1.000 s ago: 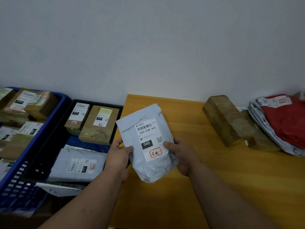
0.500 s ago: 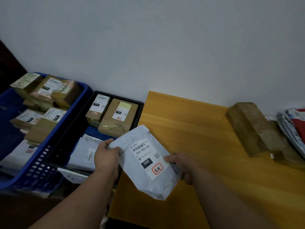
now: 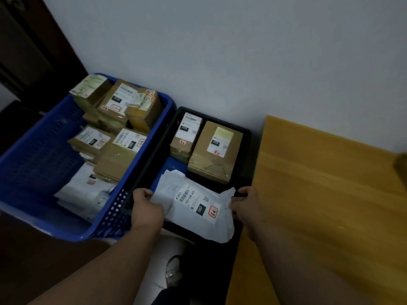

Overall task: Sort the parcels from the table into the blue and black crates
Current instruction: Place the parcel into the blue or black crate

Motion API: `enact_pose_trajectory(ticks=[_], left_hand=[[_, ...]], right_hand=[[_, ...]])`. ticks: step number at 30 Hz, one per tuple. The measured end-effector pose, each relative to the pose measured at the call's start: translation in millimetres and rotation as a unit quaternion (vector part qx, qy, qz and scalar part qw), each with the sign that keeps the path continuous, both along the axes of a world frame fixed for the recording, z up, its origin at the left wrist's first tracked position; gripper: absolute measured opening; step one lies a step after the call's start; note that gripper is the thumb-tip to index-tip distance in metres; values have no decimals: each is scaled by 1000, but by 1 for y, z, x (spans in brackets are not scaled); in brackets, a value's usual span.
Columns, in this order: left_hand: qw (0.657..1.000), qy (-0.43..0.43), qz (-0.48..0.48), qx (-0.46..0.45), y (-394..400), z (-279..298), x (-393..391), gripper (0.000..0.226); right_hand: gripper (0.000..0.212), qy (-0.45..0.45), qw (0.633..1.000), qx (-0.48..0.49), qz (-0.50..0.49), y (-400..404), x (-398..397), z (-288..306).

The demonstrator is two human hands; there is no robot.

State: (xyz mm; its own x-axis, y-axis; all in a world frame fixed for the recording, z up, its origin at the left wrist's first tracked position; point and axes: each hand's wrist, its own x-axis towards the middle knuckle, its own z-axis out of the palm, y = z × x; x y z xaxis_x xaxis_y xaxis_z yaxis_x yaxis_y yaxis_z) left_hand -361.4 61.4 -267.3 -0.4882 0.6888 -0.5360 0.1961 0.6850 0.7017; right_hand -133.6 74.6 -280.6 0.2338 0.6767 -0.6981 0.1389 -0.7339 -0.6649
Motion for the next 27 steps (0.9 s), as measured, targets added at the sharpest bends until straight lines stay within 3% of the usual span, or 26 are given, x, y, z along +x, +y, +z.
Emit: enact_pose_trajectory(ticks=[6,11,17,21,23,27], left_hand=[[992,48,-113,-35,20,-30,-40,33],[994,6,-105,-26,36,-38,-42,32],[993,-92,-77,0,56,-34,-25,37],[994,-55,-93,-3,62,-38,-29,44],[989,7,-142,-46,59,-45,-38,47],[944,58,-260,-195,44,-69,-52,45]], right_hand=[[23,-40,996,-7,82,19,-55,-27],[31,-4,996,-32,84,21,-73,-38],[19,-21,996,-70,55,18,-65,-46],[15,-28,997,-71,32,15,-61,-48],[18,-21,996,-80,31,14,-62,-48],[23,-7,994,-95,45,9,-64,-50]])
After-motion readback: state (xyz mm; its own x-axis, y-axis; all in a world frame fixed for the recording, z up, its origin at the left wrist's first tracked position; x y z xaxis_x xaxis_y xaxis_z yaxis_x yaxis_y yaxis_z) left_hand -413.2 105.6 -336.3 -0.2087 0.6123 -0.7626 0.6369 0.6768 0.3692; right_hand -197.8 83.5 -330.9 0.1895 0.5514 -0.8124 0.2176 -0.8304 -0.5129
